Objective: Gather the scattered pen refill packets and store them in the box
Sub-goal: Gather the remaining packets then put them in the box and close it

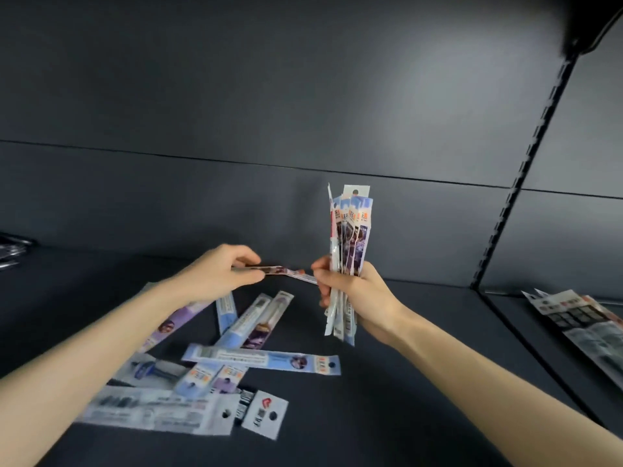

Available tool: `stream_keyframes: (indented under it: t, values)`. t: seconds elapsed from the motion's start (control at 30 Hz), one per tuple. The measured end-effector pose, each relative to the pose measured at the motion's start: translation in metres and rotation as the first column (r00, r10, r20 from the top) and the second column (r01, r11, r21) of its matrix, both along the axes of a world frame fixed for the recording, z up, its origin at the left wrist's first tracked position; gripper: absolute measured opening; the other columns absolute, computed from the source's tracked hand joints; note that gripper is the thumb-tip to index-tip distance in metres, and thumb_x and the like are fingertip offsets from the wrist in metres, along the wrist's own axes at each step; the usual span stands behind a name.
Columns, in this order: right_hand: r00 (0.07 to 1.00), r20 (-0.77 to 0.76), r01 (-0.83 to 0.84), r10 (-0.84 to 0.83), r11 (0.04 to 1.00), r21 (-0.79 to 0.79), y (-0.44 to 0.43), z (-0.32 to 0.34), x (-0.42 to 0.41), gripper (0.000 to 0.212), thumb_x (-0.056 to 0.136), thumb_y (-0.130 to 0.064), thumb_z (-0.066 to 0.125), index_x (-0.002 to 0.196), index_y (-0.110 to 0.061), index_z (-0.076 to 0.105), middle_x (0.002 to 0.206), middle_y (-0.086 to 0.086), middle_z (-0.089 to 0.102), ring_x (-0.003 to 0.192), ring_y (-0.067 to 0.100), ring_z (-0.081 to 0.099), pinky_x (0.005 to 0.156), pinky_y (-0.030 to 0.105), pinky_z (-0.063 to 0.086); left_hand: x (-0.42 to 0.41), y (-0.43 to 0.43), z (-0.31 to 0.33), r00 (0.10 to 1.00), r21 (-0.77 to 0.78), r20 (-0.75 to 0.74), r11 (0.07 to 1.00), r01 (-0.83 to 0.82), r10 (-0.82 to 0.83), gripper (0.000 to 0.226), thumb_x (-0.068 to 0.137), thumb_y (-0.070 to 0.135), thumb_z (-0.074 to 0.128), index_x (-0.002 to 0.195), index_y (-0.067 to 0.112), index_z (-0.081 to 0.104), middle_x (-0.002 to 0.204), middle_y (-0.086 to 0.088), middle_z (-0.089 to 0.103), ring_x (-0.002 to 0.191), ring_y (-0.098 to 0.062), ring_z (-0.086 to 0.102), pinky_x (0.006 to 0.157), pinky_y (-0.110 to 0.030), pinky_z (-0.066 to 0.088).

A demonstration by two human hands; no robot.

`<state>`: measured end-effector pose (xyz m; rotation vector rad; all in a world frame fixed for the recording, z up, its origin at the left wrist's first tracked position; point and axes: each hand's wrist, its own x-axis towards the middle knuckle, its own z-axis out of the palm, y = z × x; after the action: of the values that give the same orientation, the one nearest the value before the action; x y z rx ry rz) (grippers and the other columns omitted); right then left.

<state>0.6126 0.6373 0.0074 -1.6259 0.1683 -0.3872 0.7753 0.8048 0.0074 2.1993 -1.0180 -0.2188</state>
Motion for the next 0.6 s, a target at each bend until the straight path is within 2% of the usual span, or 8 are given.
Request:
stream_keyframes:
  t: [0.1, 0.17, 0.23, 0.3, 0.4, 0.47, 0.6]
  values:
    - [0.997, -0.019, 0.077, -0.078, 0.994, -0.077, 0.014, 0.000, 0.026, 0.028, 0.087, -0.011, 0.065, 0.061, -0.015, 0.057, 0.052, 0.000, 0.045, 0.050, 0.013, 0.044, 0.059, 0.027, 0.046, 0.042, 0.010, -0.011, 0.980, 0.260, 0.197, 0.965, -0.017, -0.036, 0.038, 0.085, 0.037, 0.064, 0.118, 0.018, 0.061, 0.115, -0.002, 0.062, 0.107, -0.018, 0.058, 0.094, -0.032, 0.044]
    - [0.991, -0.027, 0.131, -0.135, 0.985, -0.111, 0.023, -0.001, 0.040, 0.039, 0.084, -0.016, 0.069, 0.050, -0.018, 0.051, 0.046, 0.000, 0.043, 0.047, 0.016, 0.042, 0.062, 0.029, 0.046, 0.059, 0.013, -0.013, 0.970, 0.320, 0.233, 0.948, -0.002, -0.076, 0.049, 0.087, 0.040, 0.062, 0.128, 0.014, 0.055, 0.124, -0.003, 0.058, 0.114, -0.019, 0.055, 0.096, -0.030, 0.042]
    - [0.982, -0.034, 0.180, -0.186, 0.975, -0.132, 0.031, -0.002, 0.052, 0.042, 0.082, -0.019, 0.071, 0.047, -0.019, 0.049, 0.043, 0.002, 0.042, 0.046, 0.018, 0.040, 0.067, 0.030, 0.046, 0.073, 0.013, -0.015, 0.975, 0.292, 0.187, 0.955, 0.058, -0.116, 0.050, 0.085, 0.039, 0.065, 0.126, 0.012, 0.056, 0.120, -0.003, 0.062, 0.105, -0.016, 0.058, 0.089, -0.025, 0.043]
    - [0.974, -0.031, 0.220, -0.226, 0.966, -0.136, 0.039, -0.004, 0.061, 0.040, 0.084, -0.019, 0.070, 0.049, -0.018, 0.050, 0.041, 0.001, 0.042, 0.044, 0.017, 0.040, 0.070, 0.028, 0.047, 0.082, 0.013, -0.015, 0.973, 0.271, 0.153, 0.955, 0.125, -0.171, 0.045, 0.081, 0.037, 0.070, 0.119, 0.013, 0.062, 0.101, 0.003, 0.064, 0.088, -0.011, 0.059, 0.078, -0.021, 0.042]
    - [0.958, -0.046, 0.276, -0.284, 0.952, -0.130, 0.050, -0.006, 0.072, 0.042, 0.085, -0.019, 0.069, 0.049, -0.014, 0.048, 0.042, 0.000, 0.045, 0.044, 0.015, 0.042, 0.070, 0.032, 0.052, 0.089, 0.011, -0.013, 0.972, 0.228, 0.066, 0.952, 0.206, -0.227, 0.023, 0.076, 0.031, 0.076, 0.092, 0.016, 0.070, 0.070, 0.010, 0.061, 0.060, -0.005, 0.055, 0.060, -0.020, 0.040]
    - [0.948, -0.066, 0.303, -0.311, 0.947, -0.102, 0.055, -0.007, 0.079, 0.039, 0.084, -0.020, 0.070, 0.052, -0.011, 0.051, 0.046, 0.001, 0.049, 0.047, 0.015, 0.046, 0.065, 0.034, 0.051, 0.092, 0.009, -0.014, 0.968, 0.193, 0.009, 0.950, 0.246, -0.252, 0.014, 0.075, 0.026, 0.078, 0.078, 0.017, 0.068, 0.060, 0.008, 0.062, 0.047, -0.001, 0.052, 0.053, -0.019, 0.039]
    - [0.940, -0.057, 0.333, -0.336, 0.941, -0.054, 0.058, -0.011, 0.085, 0.033, 0.085, -0.017, 0.069, 0.056, -0.009, 0.054, 0.055, 0.003, 0.052, 0.050, 0.014, 0.048, 0.060, 0.030, 0.045, 0.096, 0.011, -0.016, 0.962, 0.125, -0.044, 0.954, 0.273, -0.269, 0.015, 0.074, 0.026, 0.078, 0.076, 0.018, 0.065, 0.072, 0.001, 0.069, 0.063, -0.009, 0.062, 0.067, -0.028, 0.047]
